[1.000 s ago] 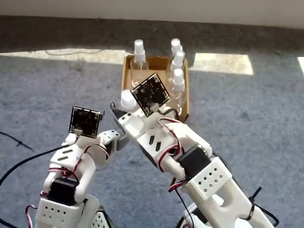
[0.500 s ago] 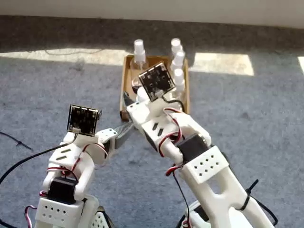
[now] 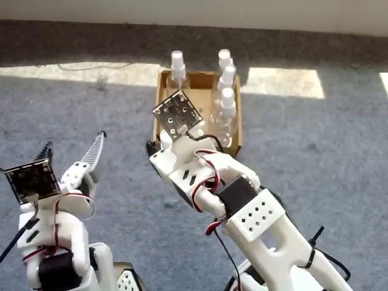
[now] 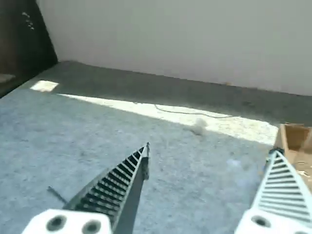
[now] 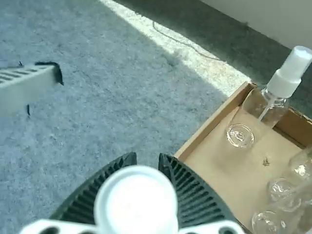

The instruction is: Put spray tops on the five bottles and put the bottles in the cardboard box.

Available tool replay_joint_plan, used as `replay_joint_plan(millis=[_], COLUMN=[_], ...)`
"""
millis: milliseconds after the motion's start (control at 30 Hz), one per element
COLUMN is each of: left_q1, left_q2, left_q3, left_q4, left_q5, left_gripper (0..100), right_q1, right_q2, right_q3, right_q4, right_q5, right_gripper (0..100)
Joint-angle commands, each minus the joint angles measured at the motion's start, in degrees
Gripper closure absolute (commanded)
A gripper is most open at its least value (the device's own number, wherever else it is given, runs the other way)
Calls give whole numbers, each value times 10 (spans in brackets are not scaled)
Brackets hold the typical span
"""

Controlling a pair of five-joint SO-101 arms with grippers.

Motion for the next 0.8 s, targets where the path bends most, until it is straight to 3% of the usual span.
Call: replay_joint_plan(millis=[0,300,667,767], left_q1=[-55,-77,-52,-51], left_q2=[10,19,19,19], left_q3=[-5,50,104,106], left_q4=[0,-11,-9,-9], left_q5=[-31,-37,-36,-37], left_gripper=[663,663,663,663], right_q1=[11,27,10,0], right_q2=[-5,-1,-5,-5], right_q3=[18,-34,92,103], right_q4=[0,-7,-78,-94], right_q5=[1,2,2,2], right_gripper=[995,995,993,937])
